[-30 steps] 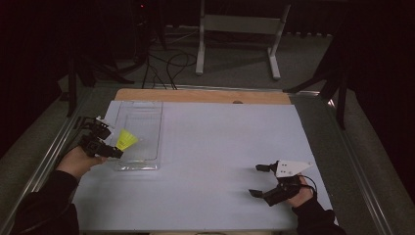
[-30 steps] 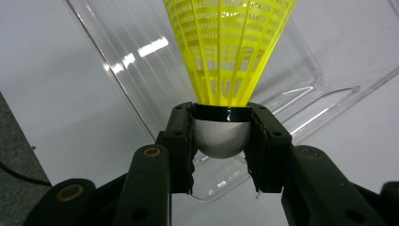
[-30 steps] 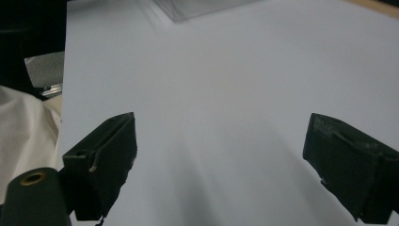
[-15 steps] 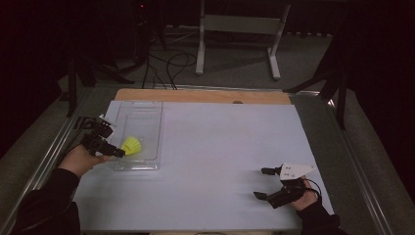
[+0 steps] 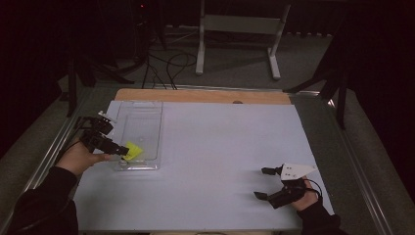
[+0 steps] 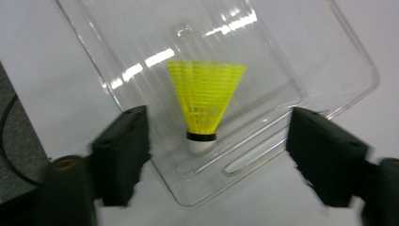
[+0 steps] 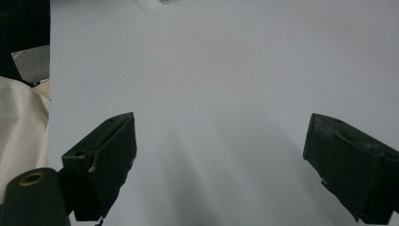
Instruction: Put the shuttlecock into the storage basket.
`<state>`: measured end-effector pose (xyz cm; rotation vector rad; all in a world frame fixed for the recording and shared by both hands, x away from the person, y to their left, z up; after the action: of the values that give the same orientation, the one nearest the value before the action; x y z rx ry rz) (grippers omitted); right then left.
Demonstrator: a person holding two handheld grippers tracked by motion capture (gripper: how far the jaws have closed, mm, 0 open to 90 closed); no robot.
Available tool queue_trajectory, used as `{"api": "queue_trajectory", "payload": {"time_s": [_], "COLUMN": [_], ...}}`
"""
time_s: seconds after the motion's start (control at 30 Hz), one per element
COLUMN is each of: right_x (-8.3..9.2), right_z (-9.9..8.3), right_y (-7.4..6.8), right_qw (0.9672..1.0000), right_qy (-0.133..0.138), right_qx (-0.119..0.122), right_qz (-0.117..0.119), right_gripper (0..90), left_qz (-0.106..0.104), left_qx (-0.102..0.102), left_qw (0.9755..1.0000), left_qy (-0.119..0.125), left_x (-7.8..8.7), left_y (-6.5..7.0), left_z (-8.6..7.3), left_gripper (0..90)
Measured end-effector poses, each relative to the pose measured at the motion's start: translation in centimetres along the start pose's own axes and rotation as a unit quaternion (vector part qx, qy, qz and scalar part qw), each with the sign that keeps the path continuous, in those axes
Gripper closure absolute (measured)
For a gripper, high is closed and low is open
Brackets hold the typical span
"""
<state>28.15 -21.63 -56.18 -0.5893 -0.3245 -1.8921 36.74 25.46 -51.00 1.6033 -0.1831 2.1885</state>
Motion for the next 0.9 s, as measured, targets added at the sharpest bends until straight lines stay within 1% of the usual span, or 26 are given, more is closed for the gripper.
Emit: {"api": "queue_trajectory", "payload": {"time_s": [0.03,0.07,0.1,0.13,0.17,0.23,0.27,0.3,0.33,0.4,0.43,0.53,0.6,0.67,0.7,0.77,0.83,0.9], "right_x": [0.0,0.0,0.0,0.0,0.0,-0.1,-0.1,-0.2,-0.2,-0.1,-0.1,-0.1,-0.1,-0.1,-0.1,0.0,0.0,0.0], "right_z": [0.0,0.0,0.0,0.0,0.0,0.0,0.0,-0.1,-0.1,-0.1,-0.1,-0.2,-0.3,-0.3,-0.3,-0.3,-0.3,-0.3], "right_y": [0.0,0.0,0.0,0.0,-0.1,-0.1,-0.1,-0.1,-0.1,-0.1,-0.1,-0.1,-0.1,0.0,0.0,0.1,0.1,0.1], "right_qw": [1.0000,1.0000,1.0000,1.0000,1.0000,1.0000,1.0000,1.0000,1.0000,1.0000,1.0000,1.0000,1.0000,1.0000,1.0000,1.0000,1.0000,1.0000], "right_qy": [-0.001,-0.001,0.000,0.002,0.002,0.000,0.000,-0.001,-0.001,0.000,-0.001,-0.002,-0.003,-0.004,-0.004,-0.003,-0.002,-0.004], "right_qx": [-0.001,-0.001,-0.002,-0.002,-0.002,-0.001,-0.001,-0.001,-0.001,-0.004,-0.005,-0.005,-0.004,-0.004,-0.006,-0.005,-0.008,-0.008], "right_qz": [-0.001,0.000,0.000,0.000,0.001,0.001,0.002,0.002,0.001,0.002,0.001,0.001,0.000,0.000,0.000,-0.002,-0.001,-0.001], "right_gripper": [10.2,10.2,10.2,10.2,10.2,10.2,10.2,10.2,10.2,10.2,10.2,10.2,10.2,10.2,10.2,10.2,10.2,10.2], "left_qz": [-0.003,-0.007,-0.016,-0.027,-0.031,-0.037,-0.043,-0.045,-0.043,-0.041,-0.040,-0.052,-0.059,-0.071,-0.071,-0.063,-0.071,-0.080], "left_qx": [-0.005,-0.002,0.005,0.008,0.008,0.006,-0.001,-0.006,-0.011,-0.021,-0.023,-0.027,-0.032,-0.034,-0.040,-0.056,-0.058,-0.067], "left_qw": [1.0000,1.0000,0.9998,0.9995,0.9994,0.9991,0.9989,0.9987,0.9987,0.9985,0.9982,0.9967,0.9956,0.9940,0.9936,0.9923,0.9915,0.9894], "left_qy": [0.003,0.005,0.007,0.011,0.016,0.020,0.021,0.021,0.027,0.029,0.039,0.055,0.065,0.076,0.077,0.091,0.092,0.101], "left_x": [0.1,0.2,0.3,0.4,0.6,0.8,0.9,1.0,1.0,1.1,1.2,1.5,1.6,1.7,1.7,1.8,1.8,1.9], "left_y": [0.1,0.2,0.4,0.5,0.6,0.9,1.1,1.3,1.5,1.8,2.0,2.6,3.1,3.7,3.9,4.4,4.9,5.6], "left_z": [0.1,0.2,0.3,0.4,0.6,0.8,0.8,0.9,1.0,1.3,1.6,2.3,2.8,3.3,3.5,4.0,4.4,4.8], "left_gripper": [21.6,18.2,15.9,14.1,11.2,6.6,2.3,1.0,0.2,0.0,0.0,0.0,0.0,0.0,0.0,0.0,0.0,0.0]}}
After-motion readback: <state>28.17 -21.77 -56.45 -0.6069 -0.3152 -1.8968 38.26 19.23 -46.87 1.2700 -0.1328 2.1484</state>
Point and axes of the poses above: each handheld gripper's, and its own axes: x roughly backward along the jaws, z roughly out of its top, y roughly to its right, the point moved 9 cm from there along -x, roughly forward along the jaws, and after that the axes turned 5 degrees about x, right-handed, at the moved point
